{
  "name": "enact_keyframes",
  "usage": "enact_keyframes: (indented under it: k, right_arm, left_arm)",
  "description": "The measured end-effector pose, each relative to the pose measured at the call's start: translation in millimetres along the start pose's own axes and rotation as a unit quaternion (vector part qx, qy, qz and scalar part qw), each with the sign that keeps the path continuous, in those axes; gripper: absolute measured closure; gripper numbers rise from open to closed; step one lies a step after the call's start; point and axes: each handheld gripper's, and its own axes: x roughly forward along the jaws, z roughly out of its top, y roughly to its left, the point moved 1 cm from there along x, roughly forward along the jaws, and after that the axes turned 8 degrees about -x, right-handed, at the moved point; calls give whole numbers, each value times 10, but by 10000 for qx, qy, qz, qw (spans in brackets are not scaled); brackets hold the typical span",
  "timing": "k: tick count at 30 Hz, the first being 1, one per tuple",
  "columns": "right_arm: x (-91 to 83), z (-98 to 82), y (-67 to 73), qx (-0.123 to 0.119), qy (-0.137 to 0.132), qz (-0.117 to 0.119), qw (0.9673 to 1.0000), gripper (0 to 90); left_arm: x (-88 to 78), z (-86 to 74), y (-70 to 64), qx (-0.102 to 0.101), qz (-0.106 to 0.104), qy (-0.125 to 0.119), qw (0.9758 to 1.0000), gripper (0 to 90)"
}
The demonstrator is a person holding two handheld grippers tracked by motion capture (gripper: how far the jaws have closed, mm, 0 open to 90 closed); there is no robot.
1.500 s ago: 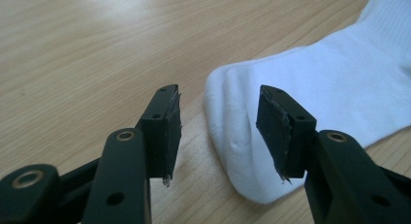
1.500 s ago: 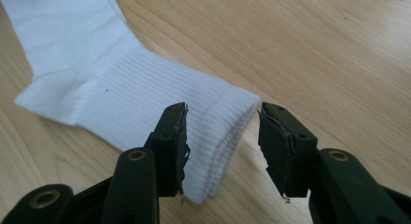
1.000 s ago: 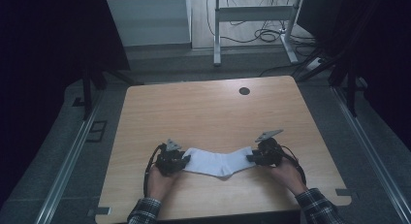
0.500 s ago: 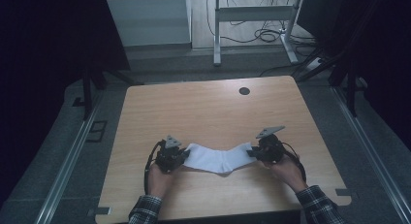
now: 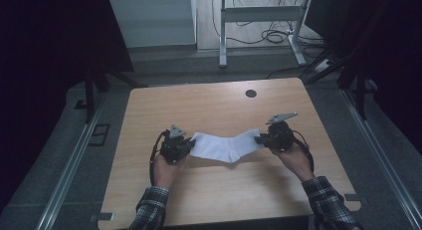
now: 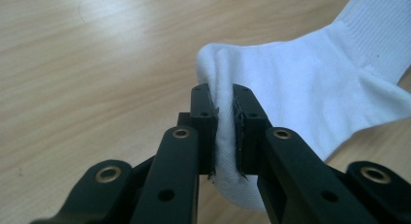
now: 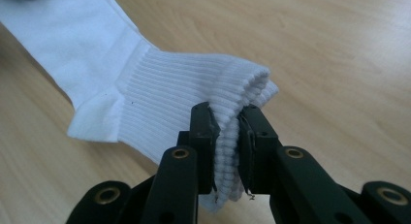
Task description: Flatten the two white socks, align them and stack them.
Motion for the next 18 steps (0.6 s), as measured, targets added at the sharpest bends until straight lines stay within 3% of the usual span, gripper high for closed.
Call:
enact_keyframes:
  k: [10, 18]
  right_arm:
    - [130, 149, -151, 47, 1, -112, 9999, 764]
    - [279, 147, -258, 76, -46, -282, 9996, 762]
  left_arm:
    - [183, 188, 104, -46, 188, 28, 9998, 810]
    - [381, 194, 154, -83, 370, 144, 9992, 808]
